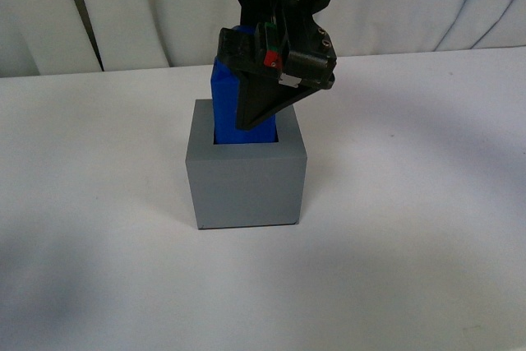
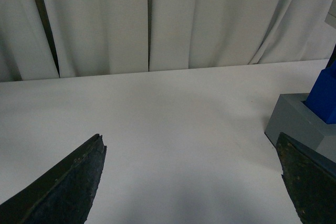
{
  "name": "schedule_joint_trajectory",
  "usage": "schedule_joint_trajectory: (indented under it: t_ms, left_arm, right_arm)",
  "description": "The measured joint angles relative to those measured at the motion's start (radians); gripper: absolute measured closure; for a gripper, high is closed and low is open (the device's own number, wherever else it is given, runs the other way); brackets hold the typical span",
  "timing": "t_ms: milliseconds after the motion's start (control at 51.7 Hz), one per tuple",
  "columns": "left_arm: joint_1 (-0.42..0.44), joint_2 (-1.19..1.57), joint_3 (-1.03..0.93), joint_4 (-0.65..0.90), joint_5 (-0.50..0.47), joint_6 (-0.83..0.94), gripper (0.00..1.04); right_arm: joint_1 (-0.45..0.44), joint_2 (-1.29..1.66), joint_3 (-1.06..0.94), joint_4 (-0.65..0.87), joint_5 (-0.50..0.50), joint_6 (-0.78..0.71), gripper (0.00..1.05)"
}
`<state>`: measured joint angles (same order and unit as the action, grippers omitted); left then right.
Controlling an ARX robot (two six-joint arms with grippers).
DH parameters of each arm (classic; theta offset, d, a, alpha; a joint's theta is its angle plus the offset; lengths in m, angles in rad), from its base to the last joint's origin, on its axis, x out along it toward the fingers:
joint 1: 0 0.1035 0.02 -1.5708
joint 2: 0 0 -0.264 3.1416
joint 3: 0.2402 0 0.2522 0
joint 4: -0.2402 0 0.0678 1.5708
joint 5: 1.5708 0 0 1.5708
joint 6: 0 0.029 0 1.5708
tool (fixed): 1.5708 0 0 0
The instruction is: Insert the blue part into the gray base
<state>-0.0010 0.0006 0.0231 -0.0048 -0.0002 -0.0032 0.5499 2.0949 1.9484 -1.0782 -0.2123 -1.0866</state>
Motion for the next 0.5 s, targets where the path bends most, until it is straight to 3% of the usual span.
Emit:
schedule_joint_trajectory:
  t_ms: [194,503]
  left_arm:
    - [0.0,0.0,0.0,0.0,0.0,0.0,0.06]
    - [0.0,0.0,0.0,0.0,0.0,0.0,0.06]
  right_arm:
    - [-0.019,-0.018,-0.008,0.036,-0.068,0.04,0.05]
    - [-0.134,-0.211,-0.173,0.118,-0.215,0.067,0.07]
